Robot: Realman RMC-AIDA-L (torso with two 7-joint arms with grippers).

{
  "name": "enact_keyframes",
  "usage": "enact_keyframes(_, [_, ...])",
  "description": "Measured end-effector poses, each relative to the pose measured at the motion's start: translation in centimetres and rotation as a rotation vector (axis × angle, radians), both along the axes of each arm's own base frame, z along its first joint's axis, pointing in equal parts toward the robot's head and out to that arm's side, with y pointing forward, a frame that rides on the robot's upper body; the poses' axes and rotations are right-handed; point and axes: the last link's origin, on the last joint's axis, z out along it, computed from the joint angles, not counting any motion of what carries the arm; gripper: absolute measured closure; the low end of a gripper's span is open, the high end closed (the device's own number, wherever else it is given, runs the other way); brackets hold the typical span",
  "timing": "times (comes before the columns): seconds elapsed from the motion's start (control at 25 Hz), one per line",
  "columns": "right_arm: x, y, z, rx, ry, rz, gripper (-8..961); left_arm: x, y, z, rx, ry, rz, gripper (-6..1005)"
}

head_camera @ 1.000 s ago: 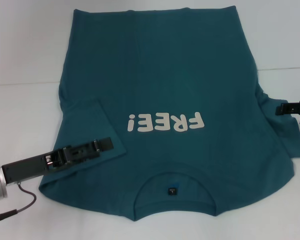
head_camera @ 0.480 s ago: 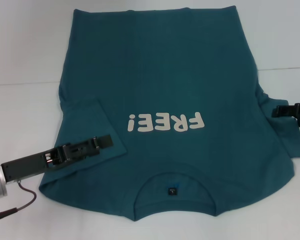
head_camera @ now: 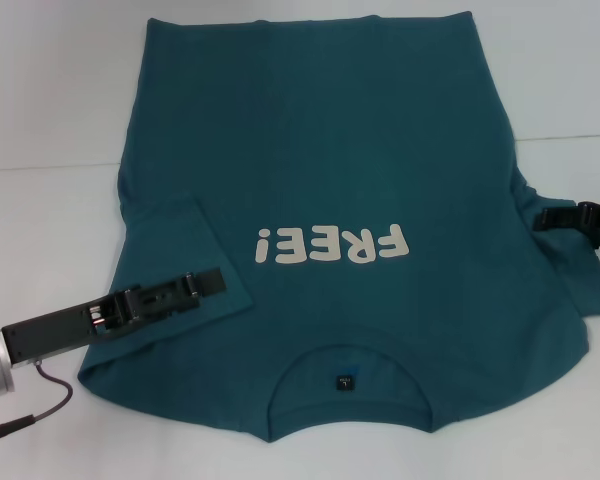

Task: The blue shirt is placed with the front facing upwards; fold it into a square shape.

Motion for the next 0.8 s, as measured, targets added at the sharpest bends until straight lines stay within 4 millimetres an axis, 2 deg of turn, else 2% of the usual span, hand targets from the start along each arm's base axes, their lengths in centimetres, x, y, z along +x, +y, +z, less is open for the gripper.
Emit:
enact_keyframes(0.56, [-0.08, 0.0, 0.16, 0.001, 0.002, 0.006, 166, 0.14, 0.05, 0.14, 0.004, -0.009, -0.005, 103])
enact_keyframes(0.8, [0.01, -0.05, 0.18, -0.002, -0.004, 0.003, 404, 0.14, 0.06, 0.15, 0.005, -0.009, -0.005, 103])
